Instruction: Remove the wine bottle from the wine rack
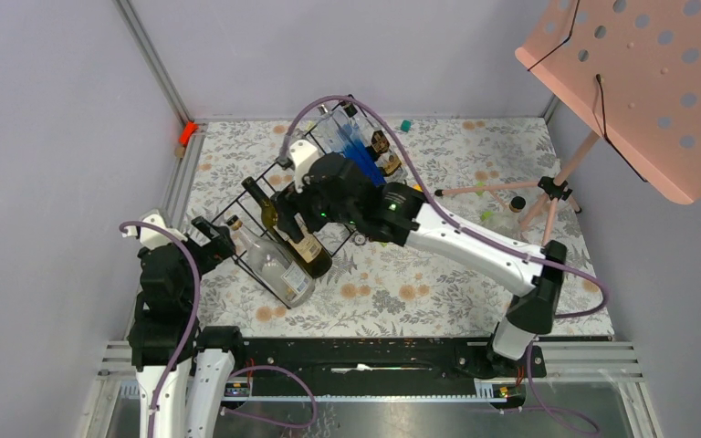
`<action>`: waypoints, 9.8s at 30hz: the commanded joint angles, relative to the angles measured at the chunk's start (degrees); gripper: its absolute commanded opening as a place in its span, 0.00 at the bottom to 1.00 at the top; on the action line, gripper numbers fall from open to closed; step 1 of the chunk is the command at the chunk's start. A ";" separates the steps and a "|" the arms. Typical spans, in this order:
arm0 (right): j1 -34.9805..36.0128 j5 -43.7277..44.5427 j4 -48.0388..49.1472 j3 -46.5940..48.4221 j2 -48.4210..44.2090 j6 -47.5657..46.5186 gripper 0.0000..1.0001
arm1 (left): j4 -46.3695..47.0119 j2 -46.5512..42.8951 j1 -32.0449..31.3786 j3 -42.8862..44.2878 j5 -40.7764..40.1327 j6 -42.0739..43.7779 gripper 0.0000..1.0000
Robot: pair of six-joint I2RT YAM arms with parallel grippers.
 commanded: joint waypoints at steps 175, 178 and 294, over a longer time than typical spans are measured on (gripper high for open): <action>4.62 21.92 21.40 -23.09 -16.81 -6.91 0.00 | -3.03 -4.04 -3.03 2.84 -12.39 -4.12 0.99; 2.76 20.02 22.43 -26.89 -18.92 -3.94 0.00 | -2.93 -3.86 -3.04 2.77 -12.08 -4.01 0.99; -40.46 23.55 7.13 -43.53 -24.77 -2.26 0.00 | -1.42 0.17 -3.12 1.89 -9.87 -2.90 0.99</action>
